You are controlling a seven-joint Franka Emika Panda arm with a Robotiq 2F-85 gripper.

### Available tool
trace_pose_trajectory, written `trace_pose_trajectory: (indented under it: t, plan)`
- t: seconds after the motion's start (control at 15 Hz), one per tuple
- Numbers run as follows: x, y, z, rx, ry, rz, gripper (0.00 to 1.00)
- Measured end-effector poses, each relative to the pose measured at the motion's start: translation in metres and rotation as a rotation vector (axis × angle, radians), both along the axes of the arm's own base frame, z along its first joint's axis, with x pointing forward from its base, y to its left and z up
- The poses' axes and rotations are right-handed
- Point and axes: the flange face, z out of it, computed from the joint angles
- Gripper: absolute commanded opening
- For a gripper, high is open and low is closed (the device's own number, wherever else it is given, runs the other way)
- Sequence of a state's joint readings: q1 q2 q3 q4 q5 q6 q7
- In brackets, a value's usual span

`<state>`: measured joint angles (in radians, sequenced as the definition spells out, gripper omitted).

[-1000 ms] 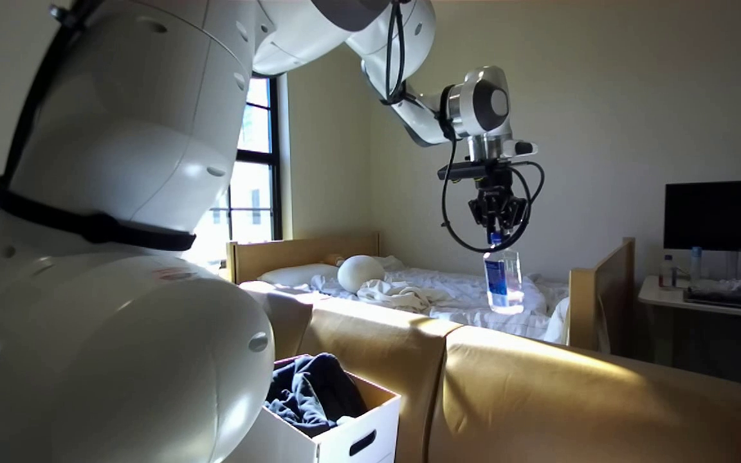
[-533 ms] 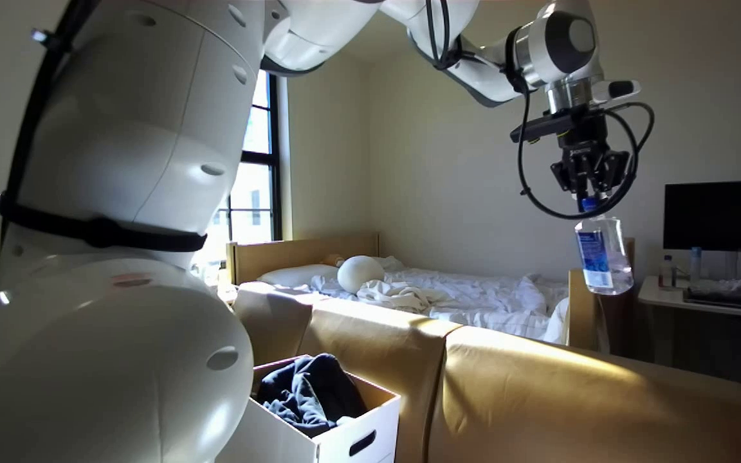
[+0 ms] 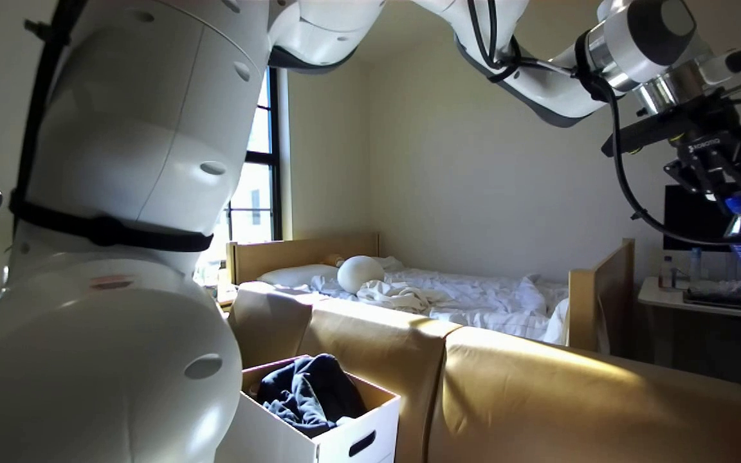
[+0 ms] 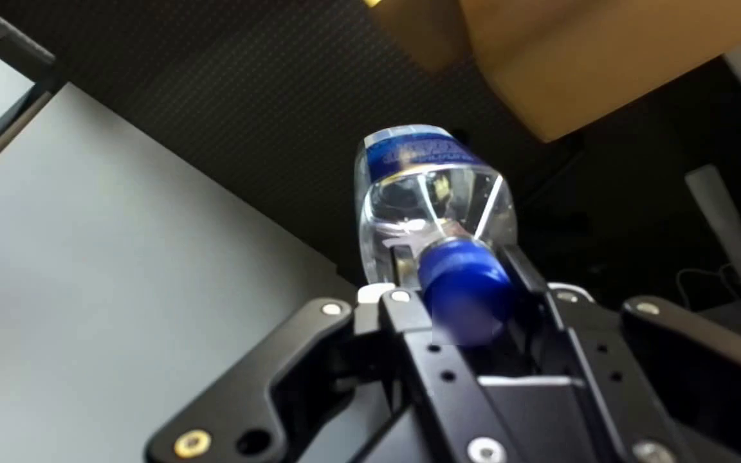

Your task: Pick up the bottle from the box and put it on the sofa

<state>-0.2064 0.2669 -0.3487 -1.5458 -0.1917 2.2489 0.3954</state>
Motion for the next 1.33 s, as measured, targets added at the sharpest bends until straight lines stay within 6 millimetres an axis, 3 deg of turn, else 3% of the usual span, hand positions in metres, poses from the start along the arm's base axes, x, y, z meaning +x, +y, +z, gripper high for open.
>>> trace_pose_trajectory:
  t: [0.07,0.13,0.27,0.53,0.6,0.87,1.07,1.33]
  plan:
    - [-0.004,-0.007,-0.009,-0.015,-0.006,-0.038,0.16]
    - [-0.008,-0.011,-0.018,-0.016,-0.007,-0.082,0.35]
    - [-0.010,-0.010,-0.030,-0.002,-0.014,-0.153,0.35]
    - [-0.007,-0.005,-0.032,0.005,-0.024,-0.169,0.35]
    - [-0.008,-0.005,-0.031,0.005,-0.025,-0.170,0.15]
    - [-0.010,-0.010,-0.043,0.030,0.007,-0.193,0.15]
    - [-0.018,-0.032,-0.075,0.110,0.055,-0.262,0.15]
    - [-0.037,-0.086,-0.116,0.204,0.103,-0.385,0.15]
